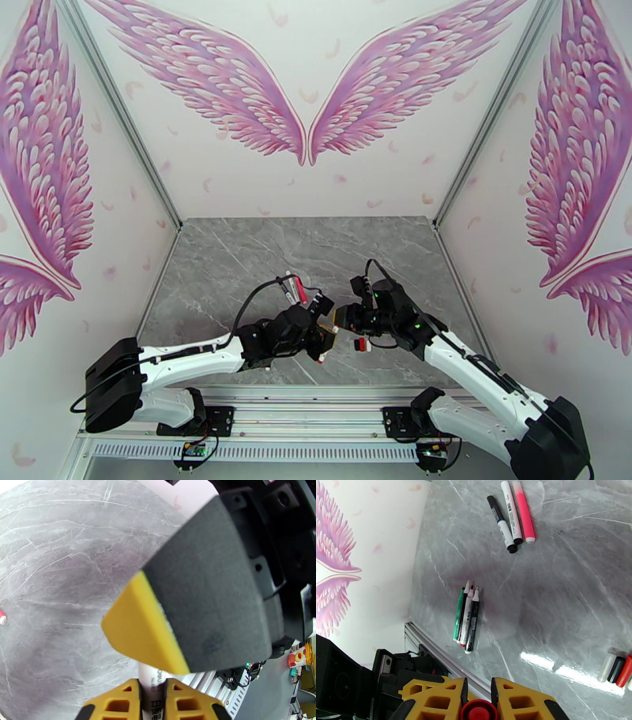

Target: Open the pen caps

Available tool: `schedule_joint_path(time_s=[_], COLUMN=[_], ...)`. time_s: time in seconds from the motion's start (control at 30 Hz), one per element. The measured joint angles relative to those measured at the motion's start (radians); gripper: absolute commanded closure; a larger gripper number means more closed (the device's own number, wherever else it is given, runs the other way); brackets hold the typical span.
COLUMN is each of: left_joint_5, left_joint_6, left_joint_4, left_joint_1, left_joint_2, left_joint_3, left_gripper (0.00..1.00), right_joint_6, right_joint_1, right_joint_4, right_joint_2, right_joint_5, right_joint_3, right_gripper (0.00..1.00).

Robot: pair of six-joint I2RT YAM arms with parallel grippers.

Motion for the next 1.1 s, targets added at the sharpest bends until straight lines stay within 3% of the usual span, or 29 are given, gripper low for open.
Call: schedule_joint_path(time_s=[0.33, 0.6, 0.9, 1.1], left_joint_5=[0.062, 0.135, 0.187, 0.137], left_joint_6=[-0.051, -0.082, -0.092, -0.055], left_joint_4=[0.1, 0.156, 0.188, 0.123], left_joint_1=[0.025, 0.053, 0.066, 0.052], left_joint_2=[-0.022, -0.023, -0.023, -0.024], left_joint_3=[-0.084, -0.124, -0.125, -0.1], left_gripper=[0.66, 0.64, 0.85, 0.91], right_joint_6=[0.003, 0.012, 0.019, 0.019], right_joint_1=[0.005, 0.005, 0.005, 0.007], right_joint_4=[0.01, 0.047, 0.067, 0.064], right_joint_2=[-0.002, -0.002, -0.001, -0.001], right_joint_5=[-0.005, -0.036, -0.058, -0.031], right_joint_3=[-0.002, -0.002, -0.002, -0.003], right_gripper=[0.86, 0.87, 0.88, 0.91])
